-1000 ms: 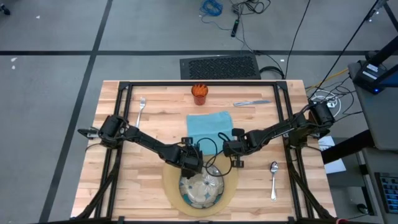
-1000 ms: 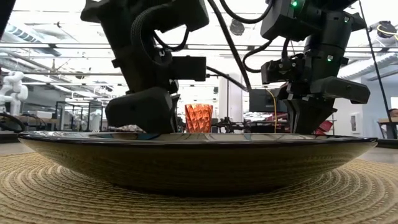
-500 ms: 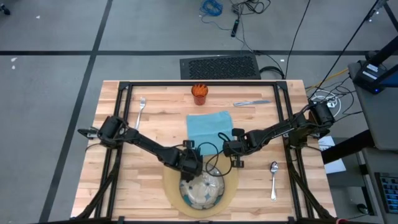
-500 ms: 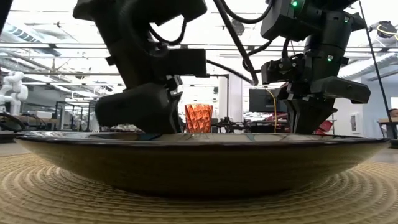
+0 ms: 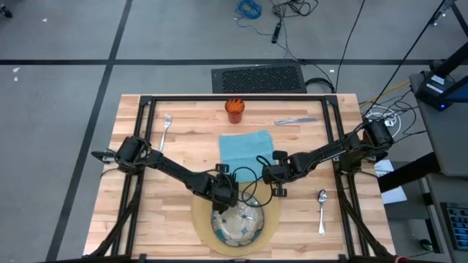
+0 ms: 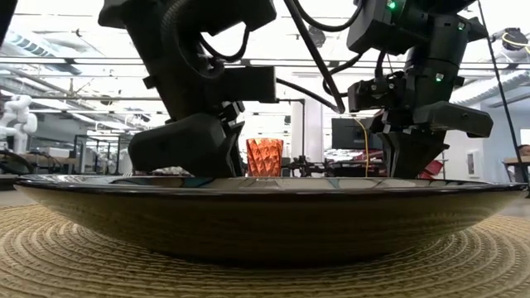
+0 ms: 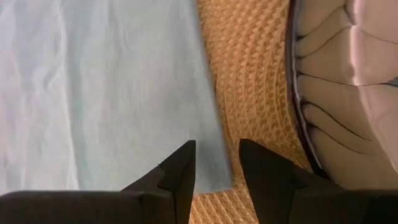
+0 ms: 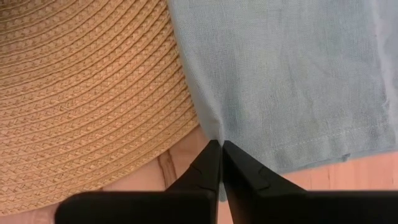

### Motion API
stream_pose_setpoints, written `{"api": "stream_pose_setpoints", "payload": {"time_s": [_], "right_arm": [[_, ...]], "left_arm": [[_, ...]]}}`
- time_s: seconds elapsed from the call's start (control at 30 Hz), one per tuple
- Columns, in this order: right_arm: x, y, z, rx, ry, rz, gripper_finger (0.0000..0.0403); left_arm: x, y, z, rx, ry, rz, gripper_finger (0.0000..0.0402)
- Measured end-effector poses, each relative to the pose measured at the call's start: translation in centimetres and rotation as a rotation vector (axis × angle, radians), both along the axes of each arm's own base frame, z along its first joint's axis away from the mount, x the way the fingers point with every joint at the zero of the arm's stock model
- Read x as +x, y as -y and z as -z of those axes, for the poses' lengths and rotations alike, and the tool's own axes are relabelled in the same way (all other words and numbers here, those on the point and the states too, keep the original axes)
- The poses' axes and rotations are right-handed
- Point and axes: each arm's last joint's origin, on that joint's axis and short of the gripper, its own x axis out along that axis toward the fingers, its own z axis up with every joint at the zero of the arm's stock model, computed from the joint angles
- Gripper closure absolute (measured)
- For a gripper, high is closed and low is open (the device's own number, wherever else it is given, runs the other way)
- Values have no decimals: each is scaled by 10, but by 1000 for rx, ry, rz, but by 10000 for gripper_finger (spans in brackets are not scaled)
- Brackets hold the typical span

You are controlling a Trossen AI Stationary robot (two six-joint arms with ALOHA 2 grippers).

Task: Set table place
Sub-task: Fold the blue table napkin

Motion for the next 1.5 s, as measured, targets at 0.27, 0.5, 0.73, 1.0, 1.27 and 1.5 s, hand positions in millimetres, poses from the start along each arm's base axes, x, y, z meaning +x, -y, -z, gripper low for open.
{"api": "stream_pose_setpoints", "payload": {"time_s": [0.27,0.5,0.73,1.0,1.27,1.5], "right_arm": [[0,0,0,2,0,0,403],[0,0,0,3,1,4,403],[0,0,0,2,1,4,403],[0,0,0,-4,0,-2,403],[1,1,-7,-43,-28,6,403],[16,-1,-49,-133,-33,18,403]], "left_arm": [[1,-3,0,-24,-5,-10,287],[2,-7,1,-59,-5,-37,295],[3,-10,1,-58,-3,-44,378],[6,-9,-6,56,26,-51,401],[8,-5,-15,94,18,-45,401],[9,-3,-27,172,6,-71,401]]}}
